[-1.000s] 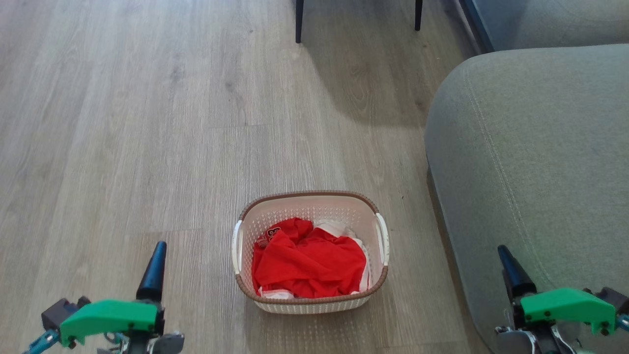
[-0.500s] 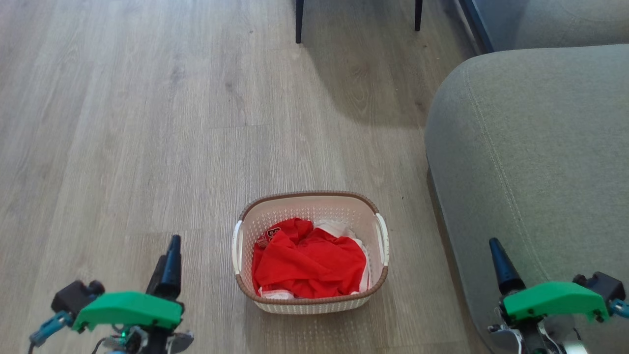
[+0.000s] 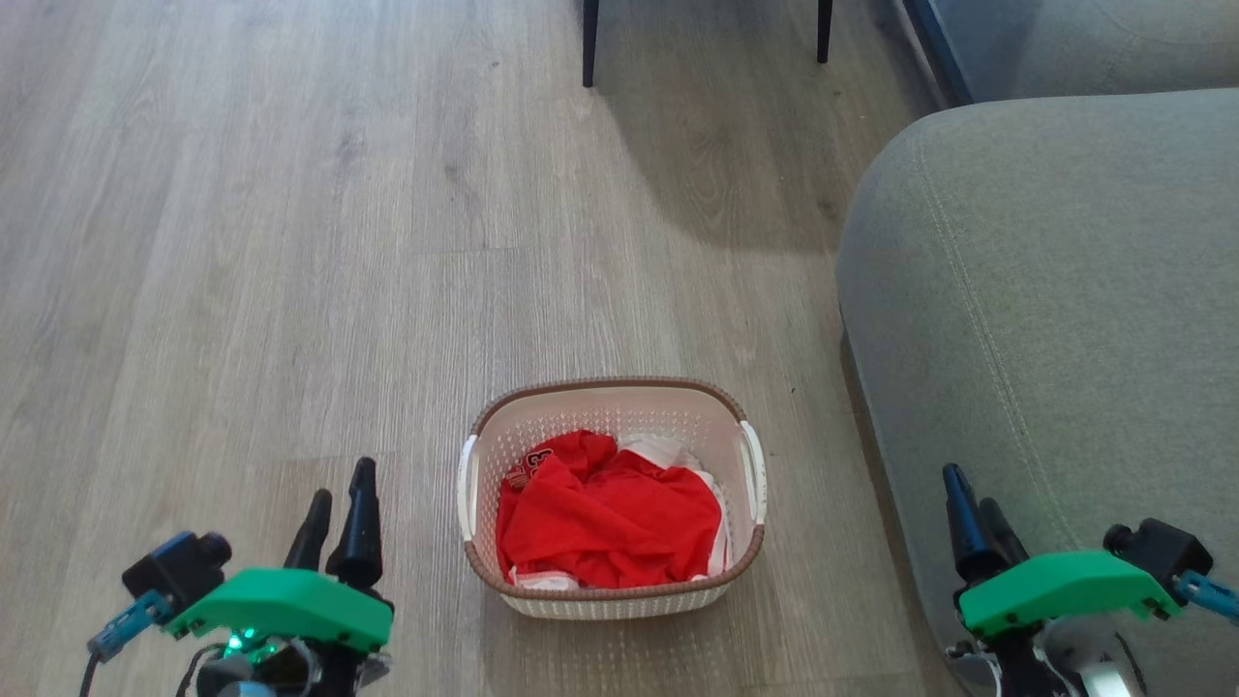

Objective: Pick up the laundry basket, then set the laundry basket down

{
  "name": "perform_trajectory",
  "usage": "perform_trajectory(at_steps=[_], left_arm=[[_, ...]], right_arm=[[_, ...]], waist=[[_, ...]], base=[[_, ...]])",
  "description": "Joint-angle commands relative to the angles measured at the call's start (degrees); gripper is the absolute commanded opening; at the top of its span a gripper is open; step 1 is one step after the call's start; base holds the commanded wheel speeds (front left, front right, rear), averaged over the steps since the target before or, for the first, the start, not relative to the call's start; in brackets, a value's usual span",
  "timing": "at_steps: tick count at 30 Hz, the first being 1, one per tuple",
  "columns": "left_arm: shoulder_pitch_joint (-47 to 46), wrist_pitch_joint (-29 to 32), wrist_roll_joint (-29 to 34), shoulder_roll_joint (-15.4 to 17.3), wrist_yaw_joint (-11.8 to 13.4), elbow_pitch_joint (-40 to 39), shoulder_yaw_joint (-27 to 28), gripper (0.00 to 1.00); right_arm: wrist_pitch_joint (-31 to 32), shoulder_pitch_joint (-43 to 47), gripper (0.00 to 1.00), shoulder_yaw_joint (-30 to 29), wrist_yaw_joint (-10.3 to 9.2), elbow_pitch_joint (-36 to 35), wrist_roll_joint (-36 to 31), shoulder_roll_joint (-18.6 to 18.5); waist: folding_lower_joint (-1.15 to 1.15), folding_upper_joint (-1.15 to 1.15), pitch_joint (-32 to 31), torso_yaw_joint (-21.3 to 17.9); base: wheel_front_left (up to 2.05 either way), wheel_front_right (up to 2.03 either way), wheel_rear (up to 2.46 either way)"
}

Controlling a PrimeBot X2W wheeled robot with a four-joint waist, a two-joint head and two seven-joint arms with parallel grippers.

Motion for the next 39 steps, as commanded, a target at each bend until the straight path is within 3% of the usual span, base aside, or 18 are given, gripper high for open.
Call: perform_trajectory(at_steps=[1,39], left_arm=[[-1.8,-0.8,2.6,0.6,0.3,-2.5,0.6,1.00],[-0.3,-7.1,30.9,1.5,4.4,-4.5,-3.9,1.00]], right_arm=[[-0.9,-1.8,1.00,1.1,-0.05,-2.3,-2.2,-0.6],[-7.3,-2.6,1.00,6.6,-0.07,-2.5,-25.7,-0.9]], waist=[[0.00,0.00,0.0,0.0],[0.00,0.00,0.4,0.0]], base=[[0.00,0.00,0.00],[0.00,0.00,0.00]])
